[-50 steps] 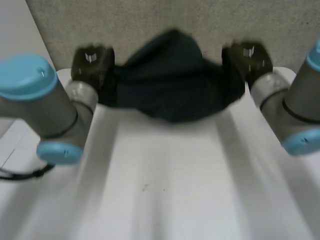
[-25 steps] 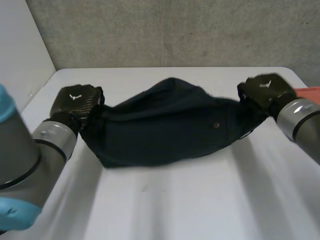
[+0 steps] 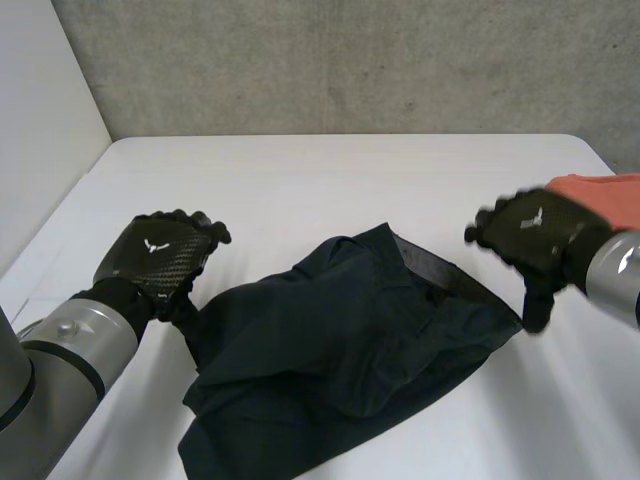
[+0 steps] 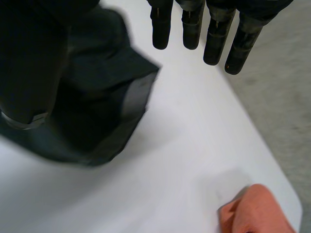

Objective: Fold the laundry.

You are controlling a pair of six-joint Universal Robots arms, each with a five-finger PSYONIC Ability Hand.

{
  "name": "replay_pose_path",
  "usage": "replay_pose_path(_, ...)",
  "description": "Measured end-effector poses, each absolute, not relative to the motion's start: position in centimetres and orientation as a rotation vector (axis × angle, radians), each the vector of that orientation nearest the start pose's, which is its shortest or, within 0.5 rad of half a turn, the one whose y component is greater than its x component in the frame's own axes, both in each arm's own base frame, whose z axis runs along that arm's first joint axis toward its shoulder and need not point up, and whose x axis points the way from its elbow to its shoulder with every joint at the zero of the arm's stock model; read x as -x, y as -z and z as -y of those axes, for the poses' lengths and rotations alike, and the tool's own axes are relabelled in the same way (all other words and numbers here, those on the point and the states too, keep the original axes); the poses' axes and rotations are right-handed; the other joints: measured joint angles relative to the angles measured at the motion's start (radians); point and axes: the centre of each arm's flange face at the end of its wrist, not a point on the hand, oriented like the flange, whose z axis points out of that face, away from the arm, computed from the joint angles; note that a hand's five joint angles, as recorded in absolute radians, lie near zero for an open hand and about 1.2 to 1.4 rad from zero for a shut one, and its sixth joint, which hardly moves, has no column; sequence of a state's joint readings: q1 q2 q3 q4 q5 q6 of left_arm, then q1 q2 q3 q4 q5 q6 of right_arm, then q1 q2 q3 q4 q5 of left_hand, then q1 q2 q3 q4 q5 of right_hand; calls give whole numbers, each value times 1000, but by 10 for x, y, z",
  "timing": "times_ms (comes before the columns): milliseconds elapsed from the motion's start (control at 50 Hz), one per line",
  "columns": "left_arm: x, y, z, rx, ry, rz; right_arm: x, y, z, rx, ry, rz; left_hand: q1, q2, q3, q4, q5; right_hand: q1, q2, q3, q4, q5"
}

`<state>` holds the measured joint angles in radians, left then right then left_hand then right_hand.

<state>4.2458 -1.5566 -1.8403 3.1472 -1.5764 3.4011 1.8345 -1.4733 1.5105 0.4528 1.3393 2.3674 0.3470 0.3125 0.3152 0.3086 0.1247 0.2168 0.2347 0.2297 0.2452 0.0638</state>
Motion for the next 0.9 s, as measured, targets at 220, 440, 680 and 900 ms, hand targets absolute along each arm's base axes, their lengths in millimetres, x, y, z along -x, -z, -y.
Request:
replay_pose_path(220, 243, -230, 183, -911, 1978, -2456, -235, -285, 265, 1128, 1733, -2226, 0, 0, 0, 0, 0, 0, 0, 0, 0, 0)
replay_pose_path(440, 246, -201, 196, -897, 1871, -2539, -270, -278, 286, 1095, 1676, -2151, -40, -18, -17, -16, -15, 0, 0, 0, 0, 0)
replay_pose_path(680, 261, -167, 245, -879, 1854, -2532, -333, -223, 311, 1153, 1528, -2100, -52, -28, -33, -31, -28, 0, 0, 0, 0, 0)
replay_pose_path(900, 277, -137, 277, -905, 1764, -2573, -353, -161, 320, 1254, 1367, -2163, 288, 293, 282, 290, 295, 20, 39, 40, 26, 43)
